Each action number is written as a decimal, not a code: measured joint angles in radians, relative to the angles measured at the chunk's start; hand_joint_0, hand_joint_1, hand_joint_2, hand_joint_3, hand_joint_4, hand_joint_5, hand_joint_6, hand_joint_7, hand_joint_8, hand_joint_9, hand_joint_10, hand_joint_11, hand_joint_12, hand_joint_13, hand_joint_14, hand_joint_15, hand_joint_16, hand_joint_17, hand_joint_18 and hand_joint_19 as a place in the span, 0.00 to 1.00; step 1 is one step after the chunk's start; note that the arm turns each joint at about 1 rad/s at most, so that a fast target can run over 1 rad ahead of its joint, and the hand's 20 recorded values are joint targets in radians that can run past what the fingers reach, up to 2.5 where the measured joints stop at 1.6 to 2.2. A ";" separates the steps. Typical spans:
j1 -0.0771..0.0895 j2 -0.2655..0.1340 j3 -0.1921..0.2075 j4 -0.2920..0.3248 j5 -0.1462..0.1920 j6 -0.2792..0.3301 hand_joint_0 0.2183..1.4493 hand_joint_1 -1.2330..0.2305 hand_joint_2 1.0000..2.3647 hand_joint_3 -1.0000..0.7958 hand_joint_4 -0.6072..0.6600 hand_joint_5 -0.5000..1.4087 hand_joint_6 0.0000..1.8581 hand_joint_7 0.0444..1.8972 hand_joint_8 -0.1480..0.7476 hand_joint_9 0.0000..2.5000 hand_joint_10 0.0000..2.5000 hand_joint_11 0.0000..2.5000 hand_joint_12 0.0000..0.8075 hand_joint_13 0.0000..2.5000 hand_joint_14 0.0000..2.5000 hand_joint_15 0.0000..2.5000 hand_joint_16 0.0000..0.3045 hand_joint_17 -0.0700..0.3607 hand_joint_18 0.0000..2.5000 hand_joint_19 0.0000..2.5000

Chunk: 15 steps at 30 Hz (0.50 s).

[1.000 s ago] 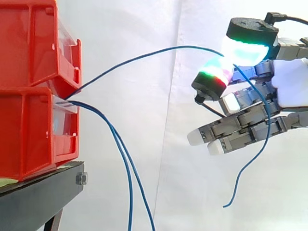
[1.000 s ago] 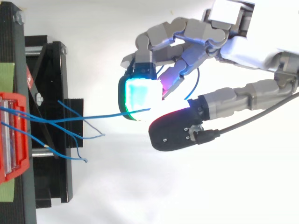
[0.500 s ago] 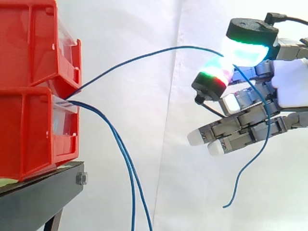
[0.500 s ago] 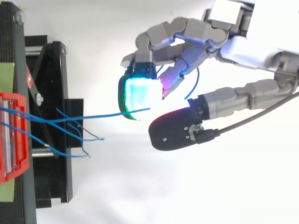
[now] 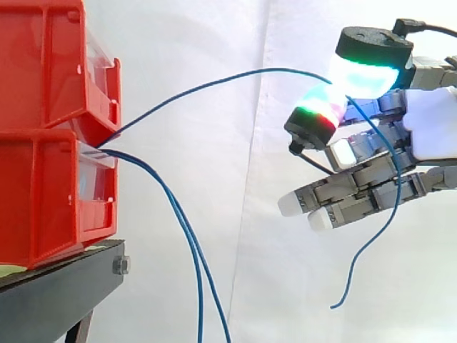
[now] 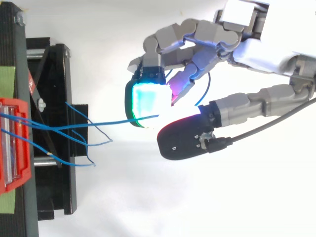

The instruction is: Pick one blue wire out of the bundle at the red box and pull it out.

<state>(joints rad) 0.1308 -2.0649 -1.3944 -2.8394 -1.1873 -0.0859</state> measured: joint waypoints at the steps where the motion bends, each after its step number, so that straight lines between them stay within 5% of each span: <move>1: 0.000 0.000 0.000 0.000 0.000 0.000 0.30 0.25 0.01 0.51 0.50 0.22 0.46 0.64 0.49 0.36 0.01 0.20 0.51 0.17 0.00 0.05 0.23 0.53 0.10 0.06; 15: 0.000 0.000 0.000 0.000 0.000 0.000 0.30 0.25 0.01 0.51 0.50 0.22 0.46 0.64 0.49 0.36 0.01 0.20 0.51 0.17 0.00 0.05 0.23 0.53 0.10 0.06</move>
<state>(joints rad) 0.1311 -2.0651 -1.3944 -2.8394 -1.1873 -0.0859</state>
